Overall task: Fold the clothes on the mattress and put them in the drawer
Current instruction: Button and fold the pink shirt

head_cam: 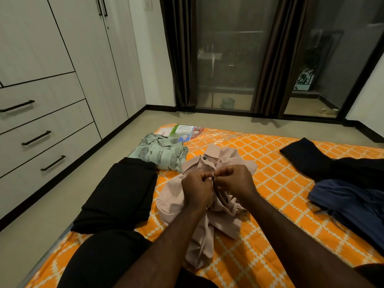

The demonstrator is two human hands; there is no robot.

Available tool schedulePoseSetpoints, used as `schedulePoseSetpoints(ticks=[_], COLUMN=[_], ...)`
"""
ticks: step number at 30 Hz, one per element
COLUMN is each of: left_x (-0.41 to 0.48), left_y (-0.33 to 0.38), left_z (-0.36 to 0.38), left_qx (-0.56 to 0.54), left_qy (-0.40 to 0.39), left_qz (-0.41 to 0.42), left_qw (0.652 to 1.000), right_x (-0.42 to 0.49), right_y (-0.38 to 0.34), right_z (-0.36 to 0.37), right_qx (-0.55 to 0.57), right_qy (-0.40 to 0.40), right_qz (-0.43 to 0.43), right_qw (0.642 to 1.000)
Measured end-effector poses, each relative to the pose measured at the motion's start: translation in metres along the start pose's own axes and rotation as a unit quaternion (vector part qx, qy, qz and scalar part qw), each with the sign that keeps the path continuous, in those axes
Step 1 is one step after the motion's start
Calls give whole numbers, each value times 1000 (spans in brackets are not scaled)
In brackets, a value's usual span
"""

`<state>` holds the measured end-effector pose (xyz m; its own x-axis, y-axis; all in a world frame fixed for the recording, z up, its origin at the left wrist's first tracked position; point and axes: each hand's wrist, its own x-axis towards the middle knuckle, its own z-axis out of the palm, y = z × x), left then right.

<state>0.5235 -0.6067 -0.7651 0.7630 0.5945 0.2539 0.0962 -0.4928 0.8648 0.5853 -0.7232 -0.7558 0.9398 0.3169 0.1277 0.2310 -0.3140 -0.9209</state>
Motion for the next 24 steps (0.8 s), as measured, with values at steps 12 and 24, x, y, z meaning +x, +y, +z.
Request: schedulePoseSetpoints(ticks=[12,24], left_x=[12,6], left_y=[-8,-13], left_z=[-18,1], left_qx=[-370,-334], left_qy=[-233,-211], left_qz=[-246,-199], left_qw=[865,897], right_x=[2,0], right_y=[-4,-3], right_z=[-23,-21], right_qx=[126,55], right_qy=[-136,-46], right_qz=[17,-27], right_qw=[983,997])
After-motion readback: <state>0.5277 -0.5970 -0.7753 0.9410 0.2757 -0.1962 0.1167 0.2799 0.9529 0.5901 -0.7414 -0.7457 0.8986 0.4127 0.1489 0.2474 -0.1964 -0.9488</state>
